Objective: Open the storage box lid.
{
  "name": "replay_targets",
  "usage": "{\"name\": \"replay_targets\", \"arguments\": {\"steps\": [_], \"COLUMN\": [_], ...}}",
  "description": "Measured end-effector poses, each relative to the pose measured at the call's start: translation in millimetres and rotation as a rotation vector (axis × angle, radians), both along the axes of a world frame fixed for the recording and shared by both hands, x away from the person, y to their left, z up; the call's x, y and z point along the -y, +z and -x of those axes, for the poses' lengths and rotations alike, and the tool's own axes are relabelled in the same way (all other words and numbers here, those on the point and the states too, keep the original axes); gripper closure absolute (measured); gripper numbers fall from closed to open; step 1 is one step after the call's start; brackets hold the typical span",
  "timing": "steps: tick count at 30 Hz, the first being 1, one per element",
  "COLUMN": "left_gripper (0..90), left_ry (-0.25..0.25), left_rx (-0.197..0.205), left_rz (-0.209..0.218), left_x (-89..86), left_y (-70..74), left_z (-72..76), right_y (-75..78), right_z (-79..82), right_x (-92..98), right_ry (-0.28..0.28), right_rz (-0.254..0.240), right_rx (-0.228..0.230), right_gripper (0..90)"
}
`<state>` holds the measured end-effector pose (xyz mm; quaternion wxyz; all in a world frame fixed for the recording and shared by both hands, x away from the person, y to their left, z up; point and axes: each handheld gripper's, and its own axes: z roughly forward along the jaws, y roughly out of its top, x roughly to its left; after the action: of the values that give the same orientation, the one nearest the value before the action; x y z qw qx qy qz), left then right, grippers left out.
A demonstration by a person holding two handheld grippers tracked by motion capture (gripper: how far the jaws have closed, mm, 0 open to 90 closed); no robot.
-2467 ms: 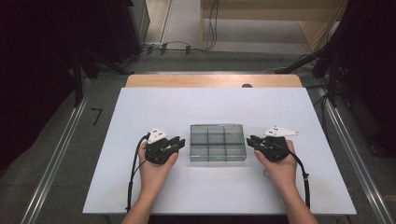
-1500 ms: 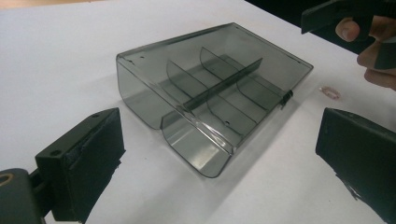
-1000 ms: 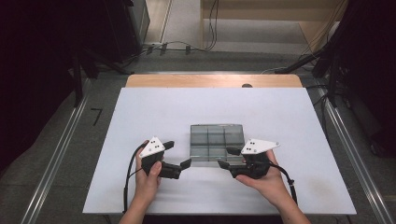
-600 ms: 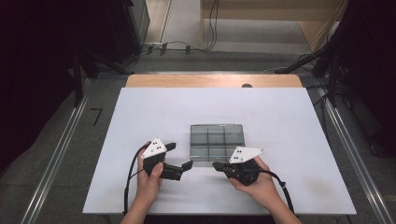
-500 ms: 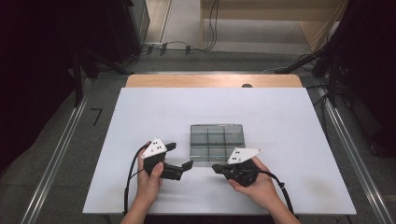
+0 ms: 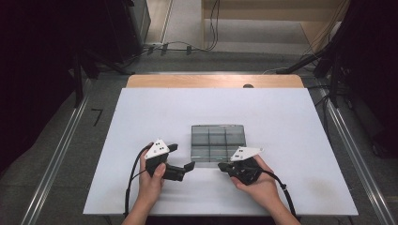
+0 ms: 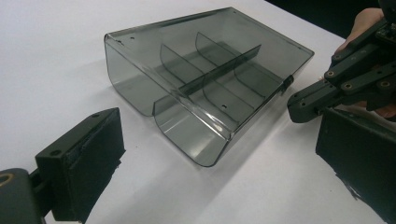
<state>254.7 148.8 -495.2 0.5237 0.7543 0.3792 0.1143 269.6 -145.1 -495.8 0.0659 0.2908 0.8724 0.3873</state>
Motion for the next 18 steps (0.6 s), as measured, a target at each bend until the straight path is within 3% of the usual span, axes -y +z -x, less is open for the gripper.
{"name": "replay_targets", "arguments": {"steps": [8,18], "left_gripper": [1.2,1.2], "left_ry": [0.008,0.007], "left_rx": [-0.001,-0.004], "left_rz": [-0.012,-0.024], "left_x": [0.9,3.3], "left_y": [-1.3,-3.8], "left_z": [0.3,-0.8], "right_y": [-3.1,-3.7], "right_z": [-3.3,-3.5], "right_x": [-0.4,0.2], "right_ry": [-0.03,-0.03], "right_rz": [0.021,0.005], "right_rx": [0.017,0.029], "right_gripper": [88.8,88.7]}}
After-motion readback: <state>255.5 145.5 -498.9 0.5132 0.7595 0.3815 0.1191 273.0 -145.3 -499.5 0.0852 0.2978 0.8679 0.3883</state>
